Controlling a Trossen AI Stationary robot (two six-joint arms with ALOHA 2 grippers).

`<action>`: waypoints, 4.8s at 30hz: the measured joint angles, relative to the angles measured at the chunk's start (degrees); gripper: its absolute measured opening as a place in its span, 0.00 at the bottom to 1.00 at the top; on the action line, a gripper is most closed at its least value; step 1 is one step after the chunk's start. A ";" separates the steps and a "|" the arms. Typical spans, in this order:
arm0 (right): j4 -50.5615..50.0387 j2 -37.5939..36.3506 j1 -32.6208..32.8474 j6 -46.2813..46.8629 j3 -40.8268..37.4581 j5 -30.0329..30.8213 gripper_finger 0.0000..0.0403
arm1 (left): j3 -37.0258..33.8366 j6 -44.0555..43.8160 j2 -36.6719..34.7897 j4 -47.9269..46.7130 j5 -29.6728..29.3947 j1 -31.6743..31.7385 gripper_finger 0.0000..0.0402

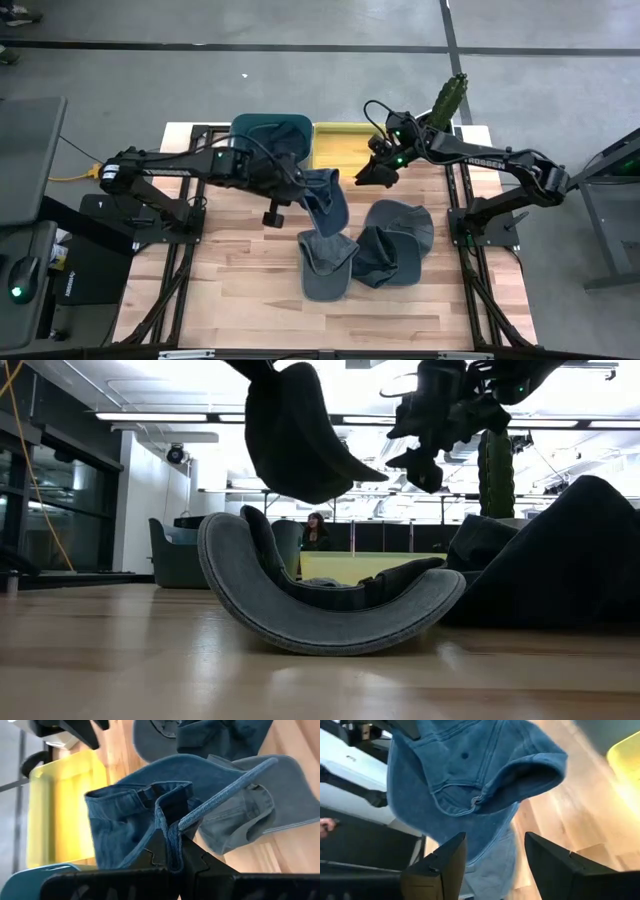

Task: Pick & Place hat
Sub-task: Put the top blue cap into the blue bin

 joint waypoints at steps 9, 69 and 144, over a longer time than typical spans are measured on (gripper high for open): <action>6.07 1.36 0.37 9.23 0.00 -0.45 0.64 | 0.02 -1.17 -0.01 3.08 -9.31 -3.77 0.00; 25.07 17.18 4.02 19.70 8.65 1.24 0.69 | 0.02 -2.65 0.05 3.22 -11.37 -3.73 0.00; 13.41 17.73 4.37 10.40 9.79 1.02 0.02 | 0.02 -4.13 0.05 6.41 -11.39 -3.71 0.02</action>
